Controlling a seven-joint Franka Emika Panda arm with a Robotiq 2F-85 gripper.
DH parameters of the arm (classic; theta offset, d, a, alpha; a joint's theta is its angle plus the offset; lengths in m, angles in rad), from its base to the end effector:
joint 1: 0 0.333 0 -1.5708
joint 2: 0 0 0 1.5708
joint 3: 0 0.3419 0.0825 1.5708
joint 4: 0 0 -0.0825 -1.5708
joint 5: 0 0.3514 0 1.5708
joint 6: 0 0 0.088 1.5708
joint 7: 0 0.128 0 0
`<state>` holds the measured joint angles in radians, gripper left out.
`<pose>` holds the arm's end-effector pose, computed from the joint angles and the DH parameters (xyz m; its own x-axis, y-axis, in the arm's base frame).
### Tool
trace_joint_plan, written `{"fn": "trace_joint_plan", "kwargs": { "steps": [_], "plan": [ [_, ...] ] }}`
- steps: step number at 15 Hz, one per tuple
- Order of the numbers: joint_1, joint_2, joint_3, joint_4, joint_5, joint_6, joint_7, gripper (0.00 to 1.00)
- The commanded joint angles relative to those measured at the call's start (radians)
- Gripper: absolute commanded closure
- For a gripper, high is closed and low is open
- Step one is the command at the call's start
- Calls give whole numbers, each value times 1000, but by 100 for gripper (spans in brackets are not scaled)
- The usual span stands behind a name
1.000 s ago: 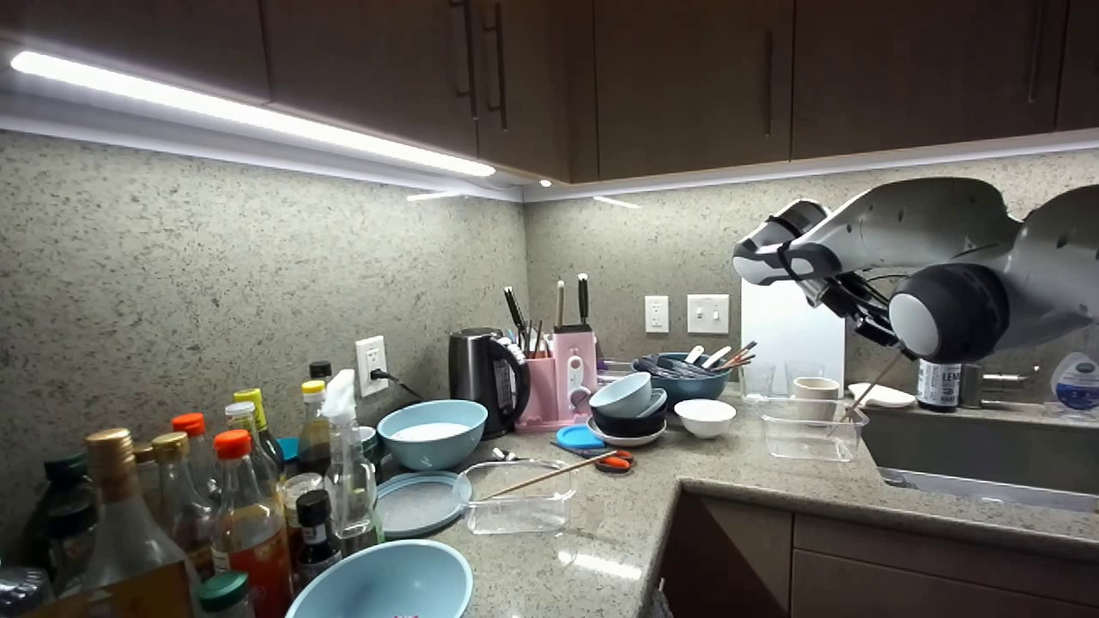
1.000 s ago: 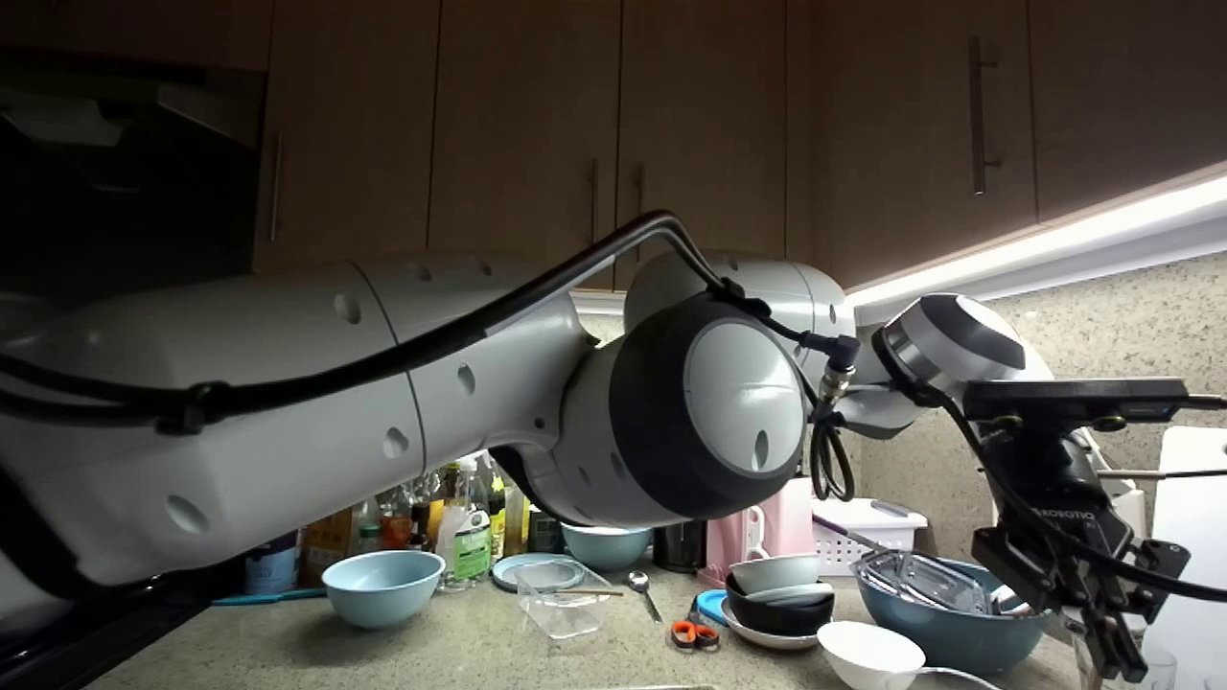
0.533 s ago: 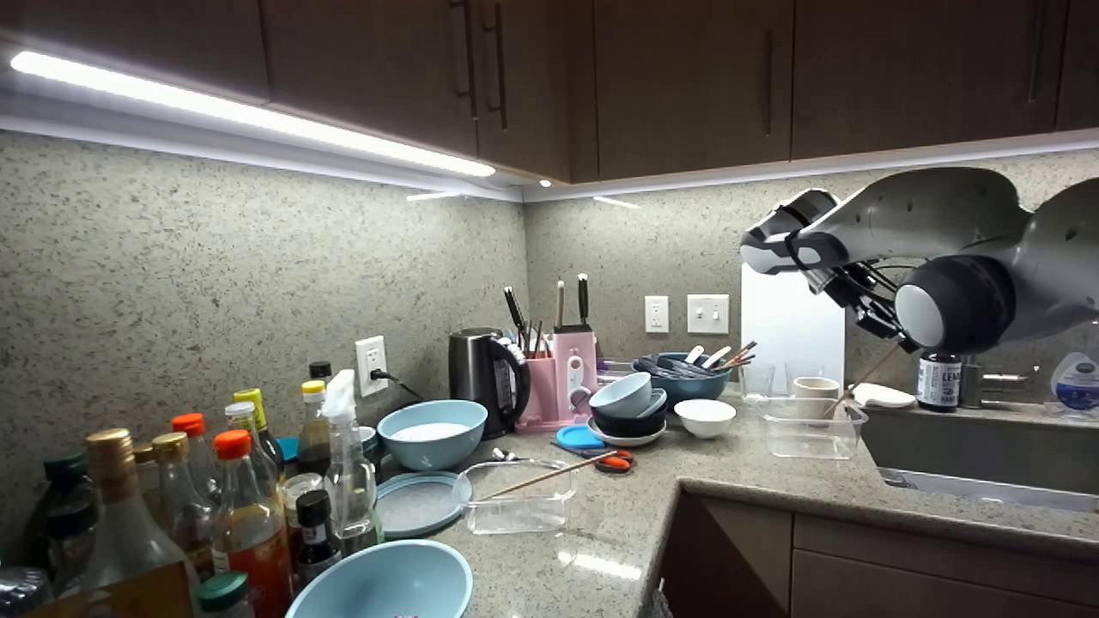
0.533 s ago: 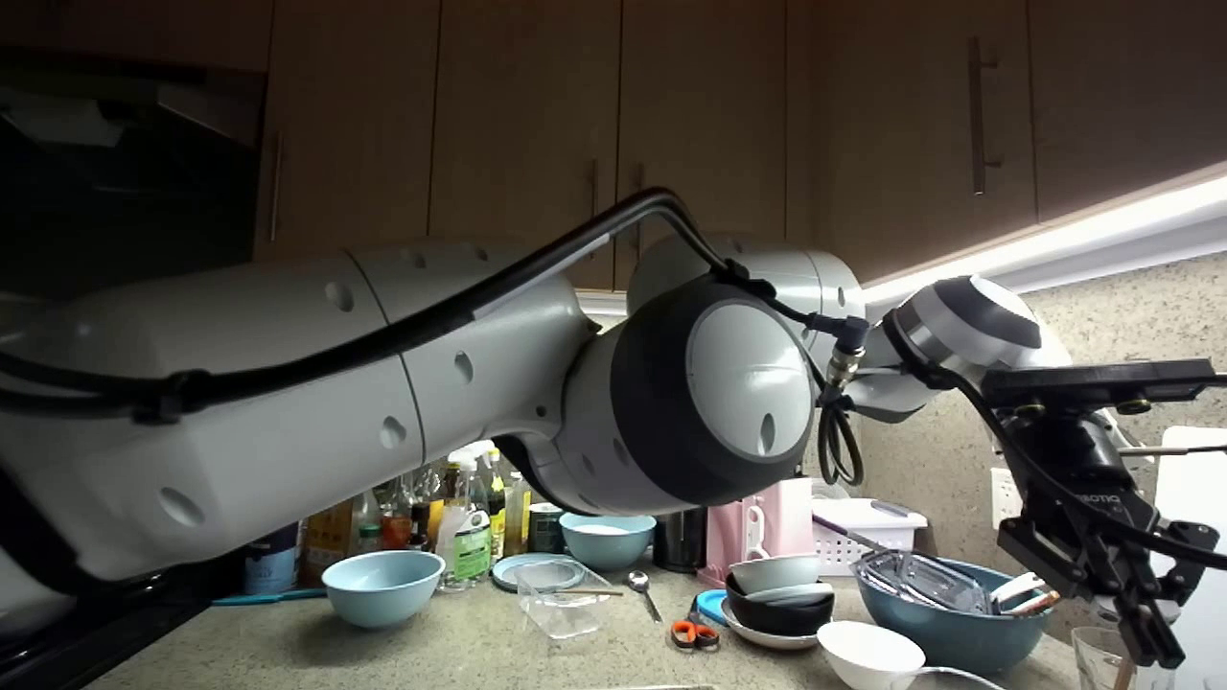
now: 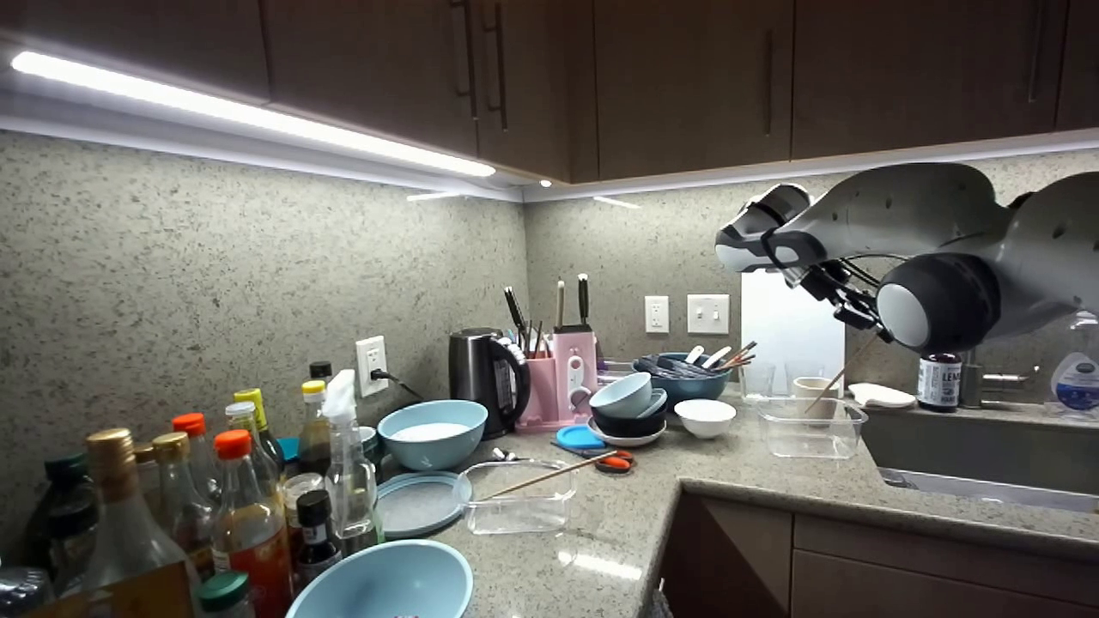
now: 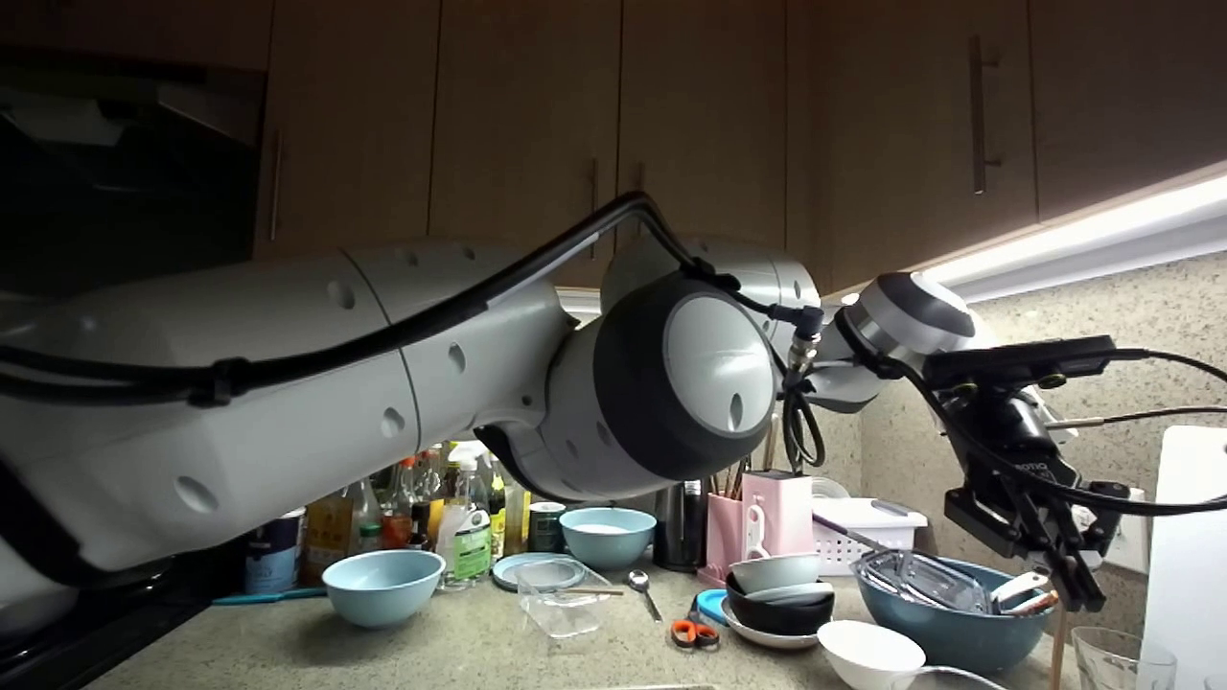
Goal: Stir in the clear bowl with the chopstick
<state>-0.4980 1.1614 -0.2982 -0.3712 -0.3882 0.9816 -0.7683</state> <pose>0.5421 -0.4483 0.3724 0.6956 -0.1127 -0.7095 0.0110 -0.9858 0.1674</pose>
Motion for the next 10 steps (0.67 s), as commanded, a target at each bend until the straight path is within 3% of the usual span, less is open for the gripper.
{"fn": "trace_joint_plan", "kwargs": {
  "steps": [1,10],
  "plan": [
    [26,-34,-18,-53,-38,15,-29,98],
    [40,-25,-37,-46,-94,84,-148,98]
  ]
}}
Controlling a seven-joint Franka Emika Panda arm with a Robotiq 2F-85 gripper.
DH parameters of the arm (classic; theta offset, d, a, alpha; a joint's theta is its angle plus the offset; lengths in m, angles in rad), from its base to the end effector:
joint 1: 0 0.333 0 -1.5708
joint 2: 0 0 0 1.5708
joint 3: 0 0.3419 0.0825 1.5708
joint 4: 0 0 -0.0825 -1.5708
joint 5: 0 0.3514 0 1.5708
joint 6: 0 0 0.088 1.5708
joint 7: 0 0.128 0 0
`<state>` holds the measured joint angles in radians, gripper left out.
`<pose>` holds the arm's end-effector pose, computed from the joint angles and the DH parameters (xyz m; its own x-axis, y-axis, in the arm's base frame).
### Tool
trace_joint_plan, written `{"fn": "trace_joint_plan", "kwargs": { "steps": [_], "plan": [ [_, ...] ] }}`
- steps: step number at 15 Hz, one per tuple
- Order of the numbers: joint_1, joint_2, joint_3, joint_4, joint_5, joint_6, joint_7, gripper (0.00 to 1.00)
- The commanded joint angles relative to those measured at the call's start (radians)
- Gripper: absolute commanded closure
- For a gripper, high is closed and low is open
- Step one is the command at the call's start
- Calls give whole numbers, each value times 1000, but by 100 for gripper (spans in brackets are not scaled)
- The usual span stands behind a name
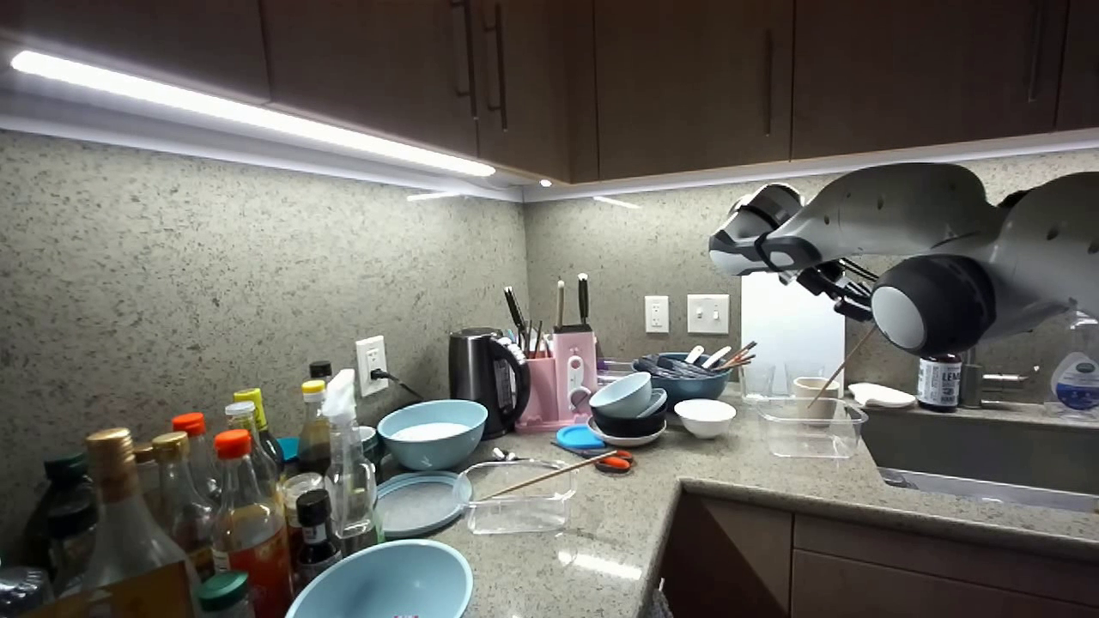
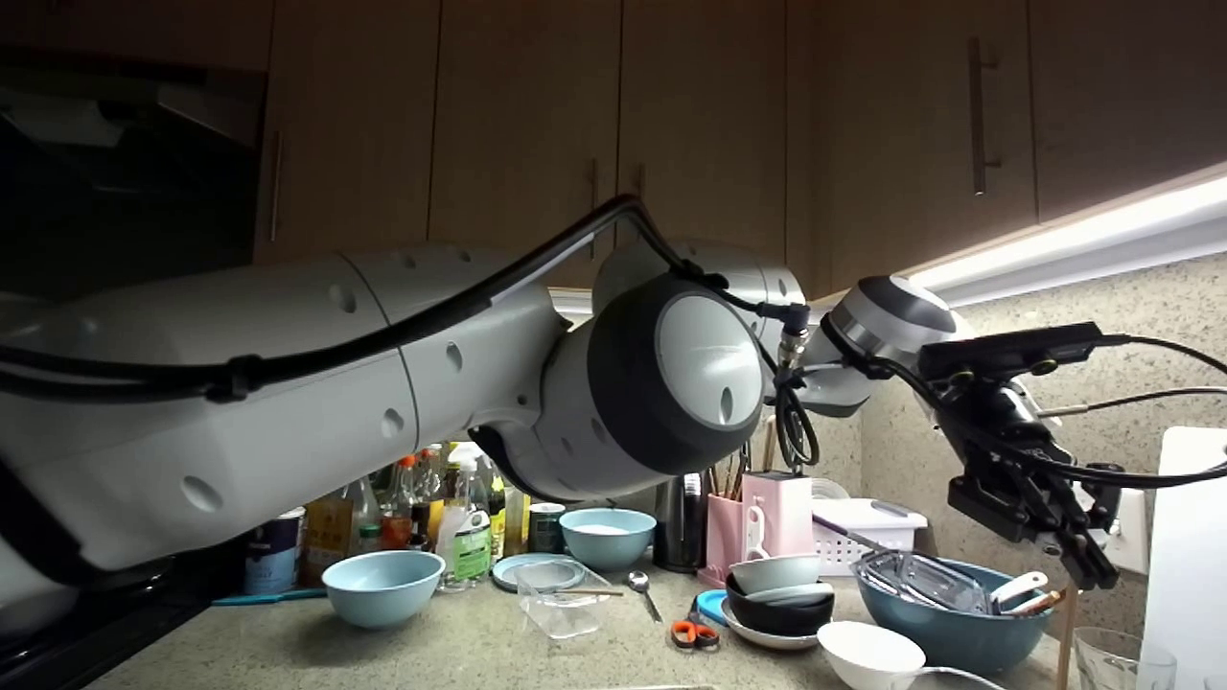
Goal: Stir in the clear bowl with the chopstick
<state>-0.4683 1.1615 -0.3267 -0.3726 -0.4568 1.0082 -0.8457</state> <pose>0.5494 -0.4461 0.3828 0.6686 -0.0812 -0.7392 0.1013 -0.9748 0.1988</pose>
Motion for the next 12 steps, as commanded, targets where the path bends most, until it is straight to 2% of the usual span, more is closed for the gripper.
{"fn": "trace_joint_plan", "kwargs": {
  "steps": [1,5,12],
  "plan": [
    [8,-25,-4,-42,-19,82,-93,98],
    [1,-25,10,-40,4,153,-181,98],
    [-9,-16,36,-26,37,89,-299,98]
  ]
}}
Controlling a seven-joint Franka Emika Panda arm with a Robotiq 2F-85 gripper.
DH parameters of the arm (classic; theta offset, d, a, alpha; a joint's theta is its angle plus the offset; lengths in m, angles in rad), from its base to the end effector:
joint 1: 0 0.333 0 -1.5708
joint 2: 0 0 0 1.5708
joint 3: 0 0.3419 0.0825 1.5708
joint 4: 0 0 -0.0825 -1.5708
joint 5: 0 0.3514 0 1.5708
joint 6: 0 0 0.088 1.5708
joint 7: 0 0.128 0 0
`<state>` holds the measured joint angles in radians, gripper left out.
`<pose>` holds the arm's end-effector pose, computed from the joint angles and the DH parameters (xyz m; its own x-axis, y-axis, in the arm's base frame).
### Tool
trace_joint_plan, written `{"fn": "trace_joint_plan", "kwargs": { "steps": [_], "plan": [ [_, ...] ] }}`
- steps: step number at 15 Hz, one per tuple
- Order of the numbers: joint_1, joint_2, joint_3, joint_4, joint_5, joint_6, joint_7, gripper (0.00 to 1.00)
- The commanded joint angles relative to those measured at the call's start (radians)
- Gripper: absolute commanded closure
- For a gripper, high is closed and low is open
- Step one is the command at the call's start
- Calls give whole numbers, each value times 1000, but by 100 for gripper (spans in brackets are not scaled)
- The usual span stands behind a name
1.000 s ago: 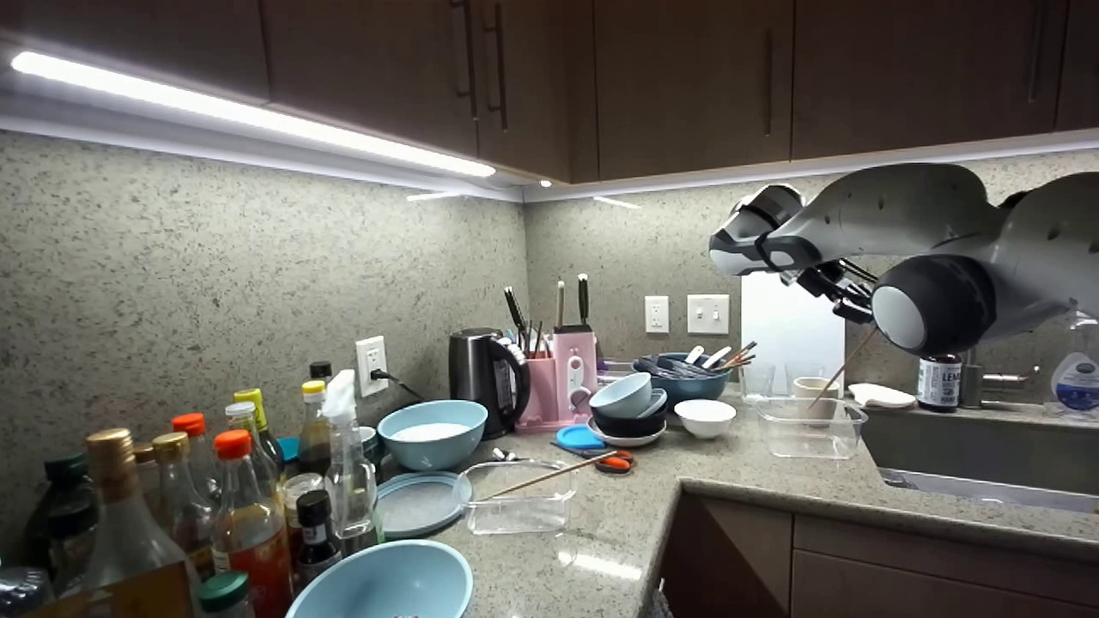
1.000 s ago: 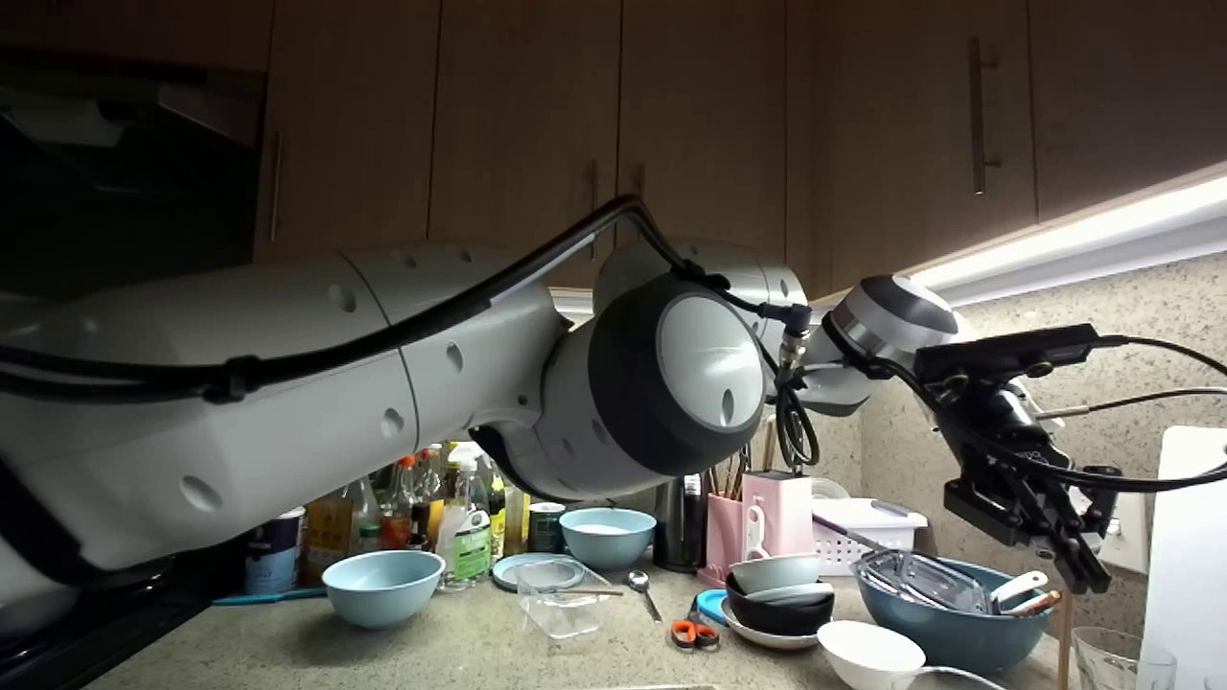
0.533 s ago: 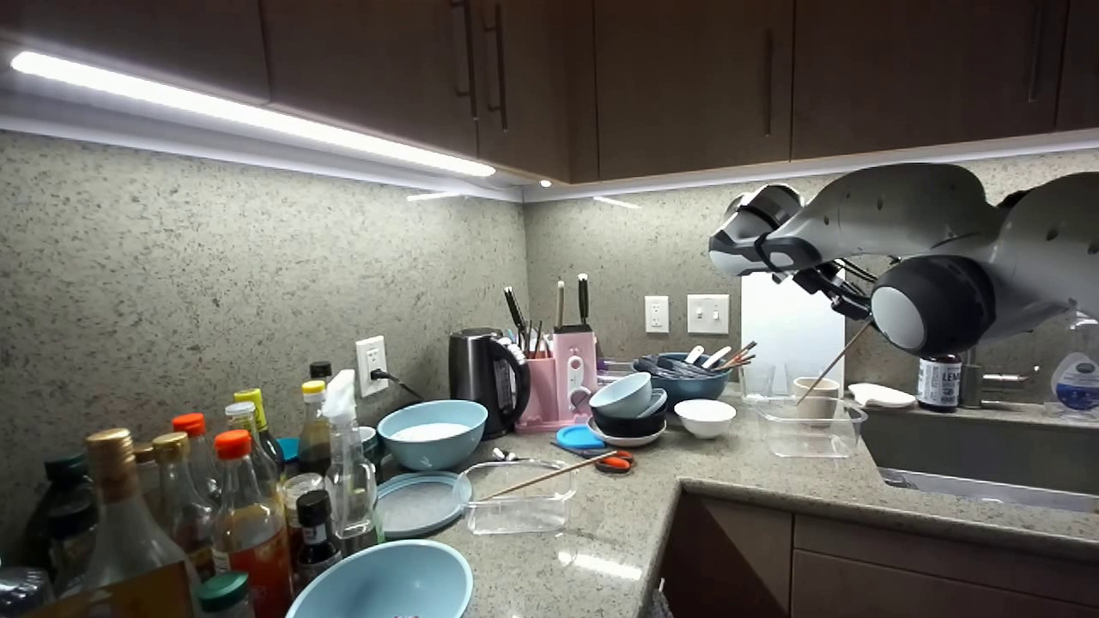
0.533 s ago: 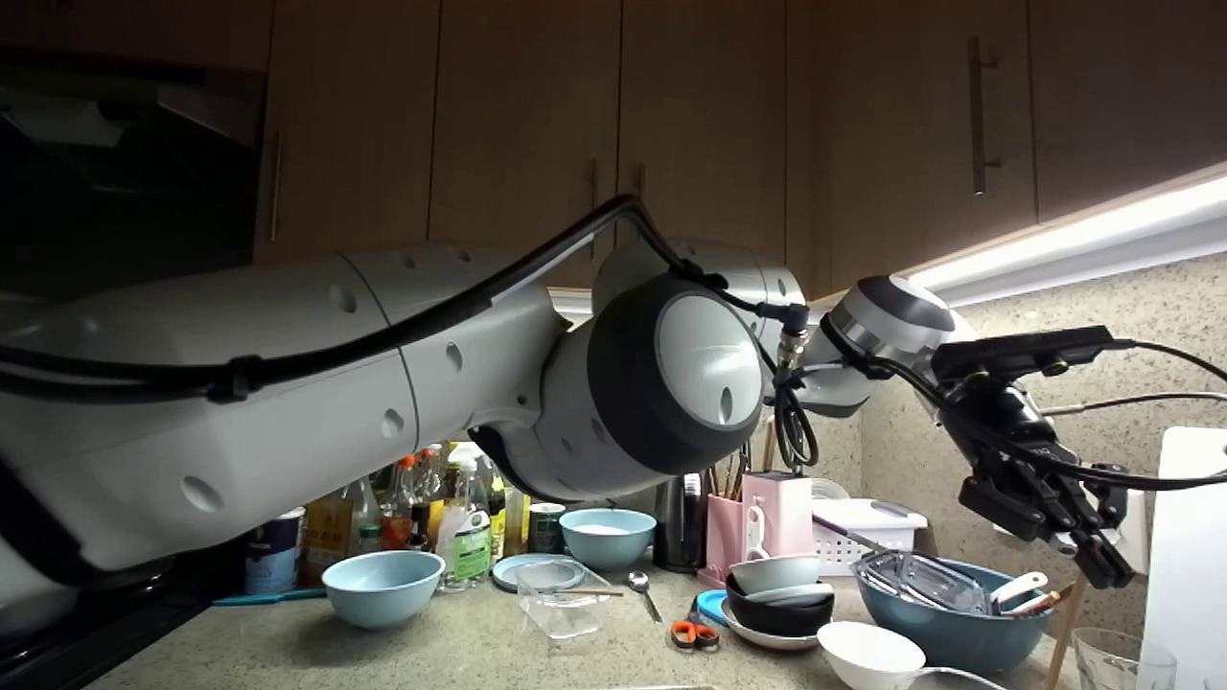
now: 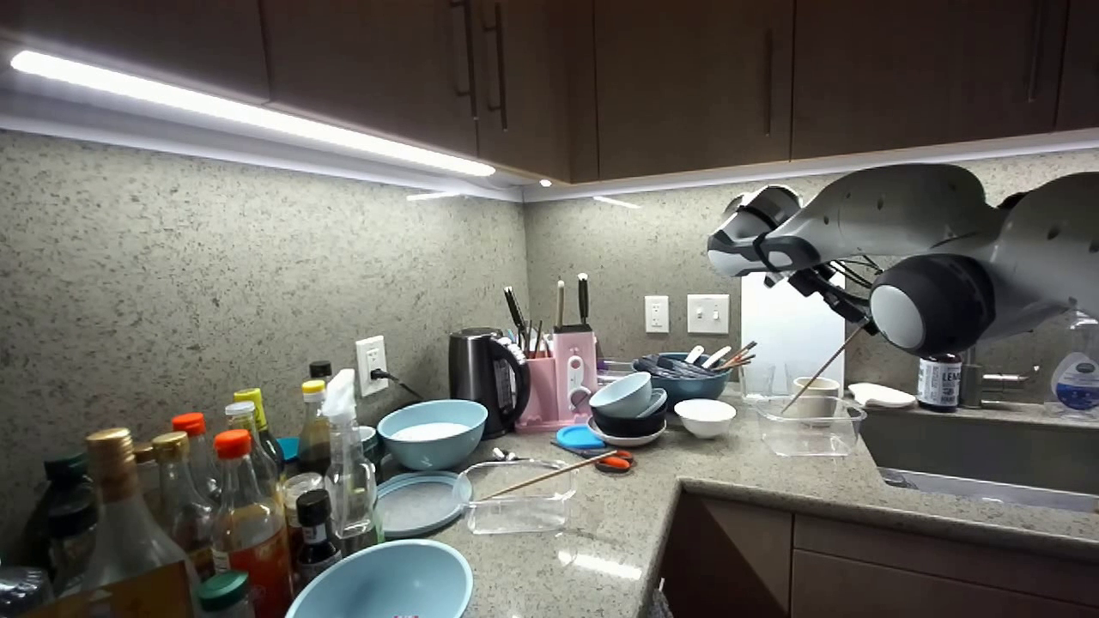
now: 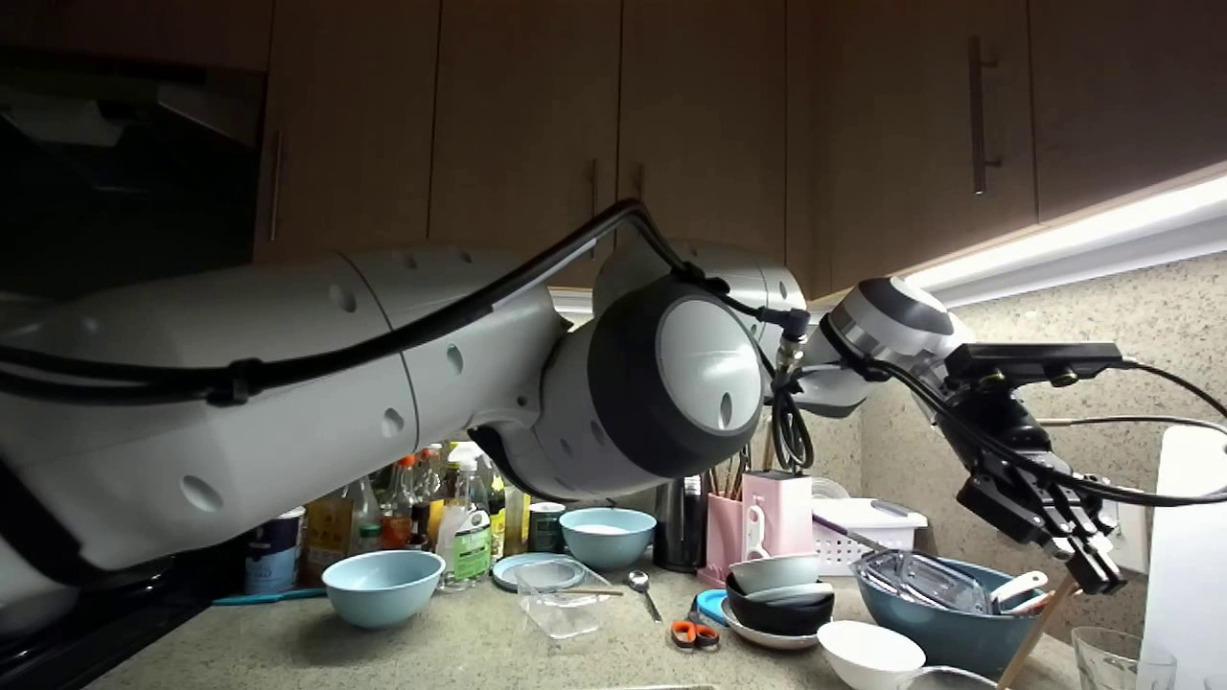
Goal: Stir in the clear bowl with the chopstick
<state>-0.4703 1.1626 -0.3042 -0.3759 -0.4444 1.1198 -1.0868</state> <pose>0.5676 -0.4507 0.3786 0.6696 0.1938 -0.7170 0.3332 -0.9412 0.0568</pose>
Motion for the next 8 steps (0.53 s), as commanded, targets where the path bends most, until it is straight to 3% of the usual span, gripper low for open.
{"fn": "trace_joint_plan", "kwargs": {
  "steps": [1,2,3,8],
  "plan": [
    [-8,-17,16,-21,28,-30,-70,98],
    [-8,-15,15,-20,28,-39,-75,98],
    [87,-12,37,-16,44,-97,-20,98],
    [202,15,65,-9,73,-204,156,98]
  ]
}}
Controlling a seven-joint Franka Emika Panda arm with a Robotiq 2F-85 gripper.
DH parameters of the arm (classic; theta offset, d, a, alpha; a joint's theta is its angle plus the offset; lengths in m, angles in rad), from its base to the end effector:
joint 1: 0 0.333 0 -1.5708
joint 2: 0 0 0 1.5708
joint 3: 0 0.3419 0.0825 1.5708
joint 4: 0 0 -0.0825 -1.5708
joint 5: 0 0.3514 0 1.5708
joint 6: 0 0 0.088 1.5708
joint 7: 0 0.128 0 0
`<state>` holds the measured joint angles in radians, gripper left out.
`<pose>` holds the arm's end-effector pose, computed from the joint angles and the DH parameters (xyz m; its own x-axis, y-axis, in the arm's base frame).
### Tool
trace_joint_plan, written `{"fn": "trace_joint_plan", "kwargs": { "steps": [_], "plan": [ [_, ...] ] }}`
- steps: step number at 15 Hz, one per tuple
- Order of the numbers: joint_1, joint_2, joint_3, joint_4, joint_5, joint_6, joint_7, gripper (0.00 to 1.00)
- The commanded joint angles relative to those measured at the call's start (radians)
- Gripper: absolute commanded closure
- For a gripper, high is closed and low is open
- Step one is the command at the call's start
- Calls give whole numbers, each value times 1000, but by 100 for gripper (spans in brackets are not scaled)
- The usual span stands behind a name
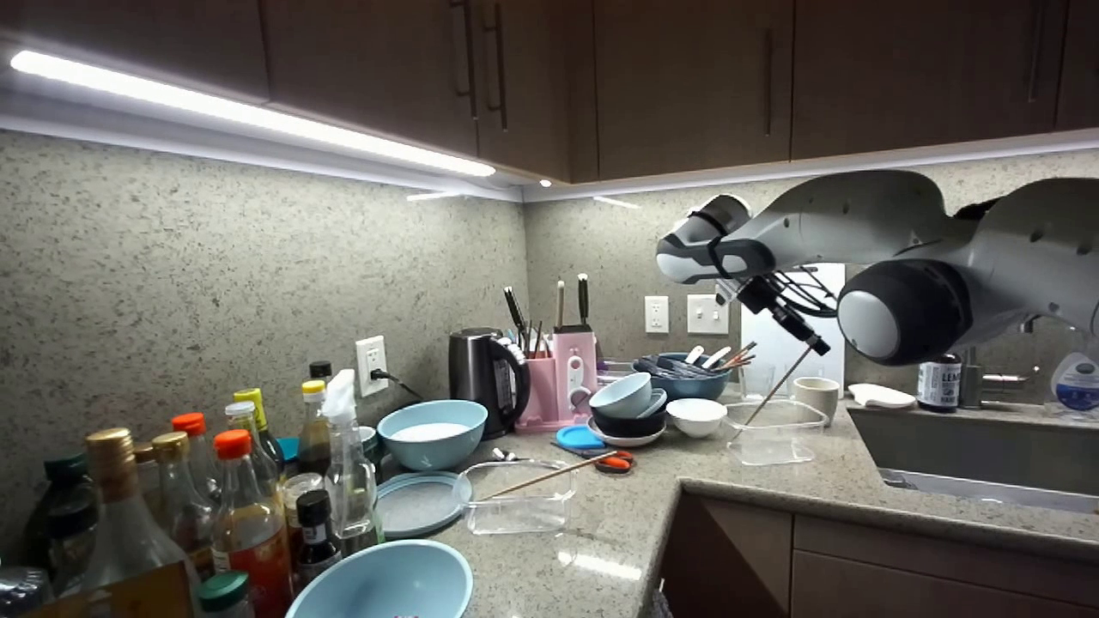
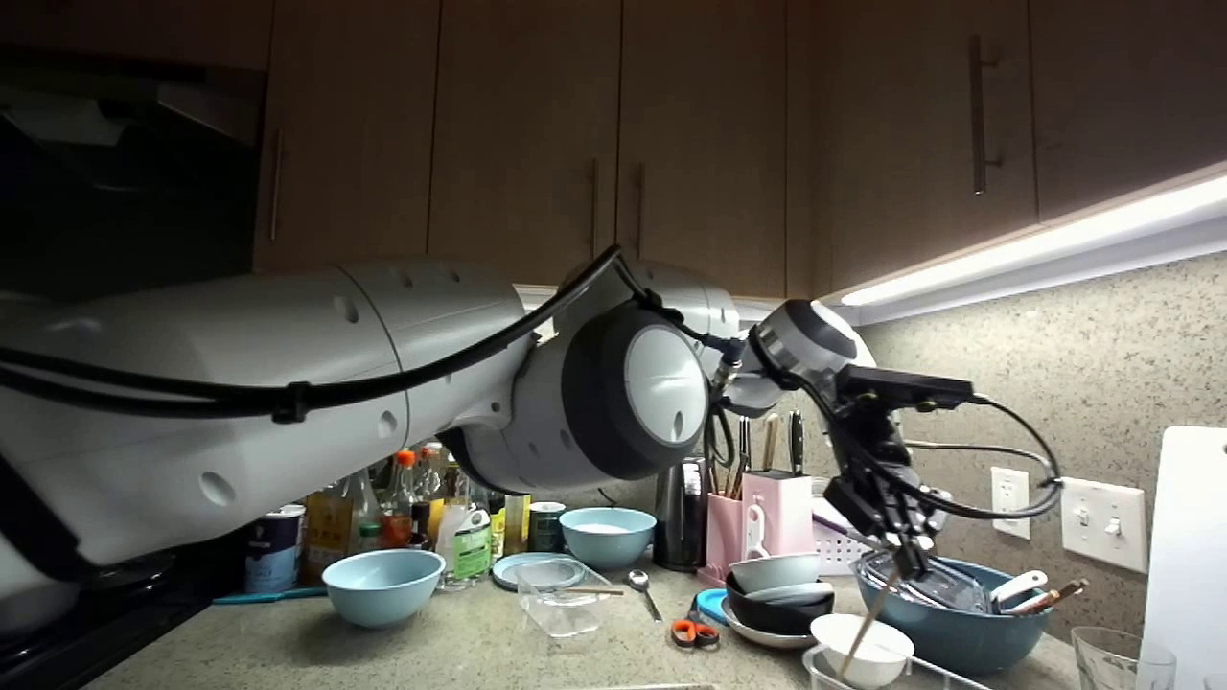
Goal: Stir in the clear bowl with the chopstick
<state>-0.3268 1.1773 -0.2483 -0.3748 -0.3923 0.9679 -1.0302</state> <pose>0.6149 -0.3387 0.3545 0.6205 0.3018 -0.7238 0.3639 -0.9284 -0.0751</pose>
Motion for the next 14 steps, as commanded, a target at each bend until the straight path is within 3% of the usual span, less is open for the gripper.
{"fn": "trace_joint_plan", "kwargs": {
  "steps": [1,4,7,14],
  "plan": [
    [75,1,12,-5,18,-53,114,98],
    [104,0,22,2,26,-41,195,98],
    [87,-17,18,-19,29,-10,294,98],
    [-89,-42,24,-41,73,-101,432,98]
  ]
}}
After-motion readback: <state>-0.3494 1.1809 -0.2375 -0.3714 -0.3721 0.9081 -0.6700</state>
